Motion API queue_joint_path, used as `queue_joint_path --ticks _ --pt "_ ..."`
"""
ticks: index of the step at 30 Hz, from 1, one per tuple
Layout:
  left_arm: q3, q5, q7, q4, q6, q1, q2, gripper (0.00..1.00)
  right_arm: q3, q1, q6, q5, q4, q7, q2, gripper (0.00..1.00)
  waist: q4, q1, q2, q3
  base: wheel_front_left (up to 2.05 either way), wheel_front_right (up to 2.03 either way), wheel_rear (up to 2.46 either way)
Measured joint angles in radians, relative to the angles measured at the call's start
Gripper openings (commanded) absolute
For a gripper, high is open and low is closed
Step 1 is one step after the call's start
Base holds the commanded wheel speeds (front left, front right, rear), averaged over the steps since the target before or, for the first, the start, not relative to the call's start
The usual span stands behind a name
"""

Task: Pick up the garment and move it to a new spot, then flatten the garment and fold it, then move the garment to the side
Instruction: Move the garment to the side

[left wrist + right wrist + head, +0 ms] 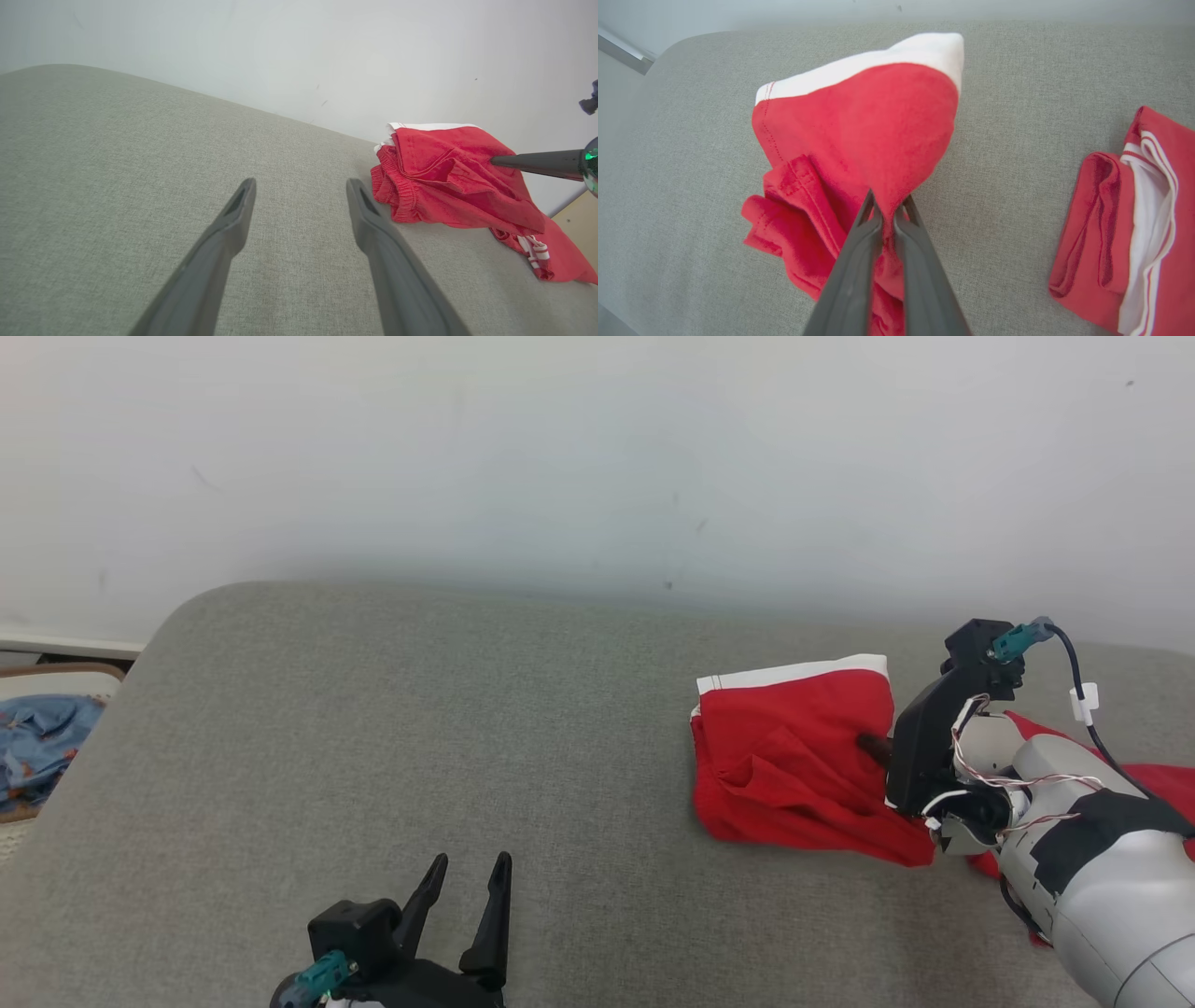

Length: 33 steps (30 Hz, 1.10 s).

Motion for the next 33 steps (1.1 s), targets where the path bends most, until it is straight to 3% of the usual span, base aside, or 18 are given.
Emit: queue_joint_path --ticks 22,33 --pt "0.003 0.000 0.002 -0.033 0.008 0.023 0.014 1.00 -0.020 -0.002 0.000 0.021 -0.075 0.000 -0.070 0.00 -0.093 0.0000 0.0000 0.001 0.00 0.00 0.00" --pt "-0.006 0.001 0.015 -0.041 0.008 0.014 0.015 1.00 -0.019 -0.007 0.000 0.010 -0.063 -0.009 -0.147 0.00 -0.116 0.0000 0.0000 0.026 0.00 0.00 0.00"
